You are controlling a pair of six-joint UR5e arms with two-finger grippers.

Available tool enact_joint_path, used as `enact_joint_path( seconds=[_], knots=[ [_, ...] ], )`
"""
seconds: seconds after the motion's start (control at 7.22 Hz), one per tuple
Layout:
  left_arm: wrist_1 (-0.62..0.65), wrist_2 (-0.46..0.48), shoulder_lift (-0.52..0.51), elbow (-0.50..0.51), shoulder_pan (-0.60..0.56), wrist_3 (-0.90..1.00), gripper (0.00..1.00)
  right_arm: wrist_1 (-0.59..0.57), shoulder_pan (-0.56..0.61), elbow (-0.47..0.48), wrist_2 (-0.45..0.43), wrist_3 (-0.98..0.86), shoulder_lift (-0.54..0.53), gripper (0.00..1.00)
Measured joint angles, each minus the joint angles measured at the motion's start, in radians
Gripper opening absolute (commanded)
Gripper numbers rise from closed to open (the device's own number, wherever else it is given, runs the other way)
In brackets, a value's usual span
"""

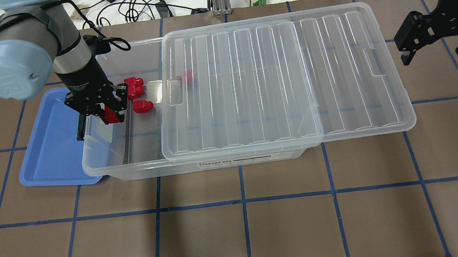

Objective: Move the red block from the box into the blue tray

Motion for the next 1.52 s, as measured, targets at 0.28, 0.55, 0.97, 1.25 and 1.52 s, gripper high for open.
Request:
enact_joint_path(
  seconds=[0.28, 0.55, 0.97, 1.25, 1.52],
  knots=[
    [-0.025, 0.012, -0.003, 0.055, 0.044, 0.065, 0.05, -0.01, -0.028, 0.025, -0.004, -0.01, 0.041, 1.0],
    [-0.029, 0.011, -0.016, 0.078, 0.134, 0.214, 0.05, -0.062, -0.067, 0.045, -0.006, -0.023, 0.108, 1.0],
    [0.064, 0.01, -0.067, 0.053, 0.259, 0.476, 0.05, -0.196, -0.146, 0.05, 0.002, -0.061, 0.2, 1.0],
    [0.172, 0.004, -0.132, 0.013, 0.343, 0.604, 0.05, -0.249, -0.168, 0.054, 0.009, -0.107, 0.257, 1.0],
    [0.269, 0.002, -0.197, -0.028, 0.377, 0.639, 0.05, -0.295, -0.165, 0.061, 0.013, -0.122, 0.286, 1.0]
  ],
)
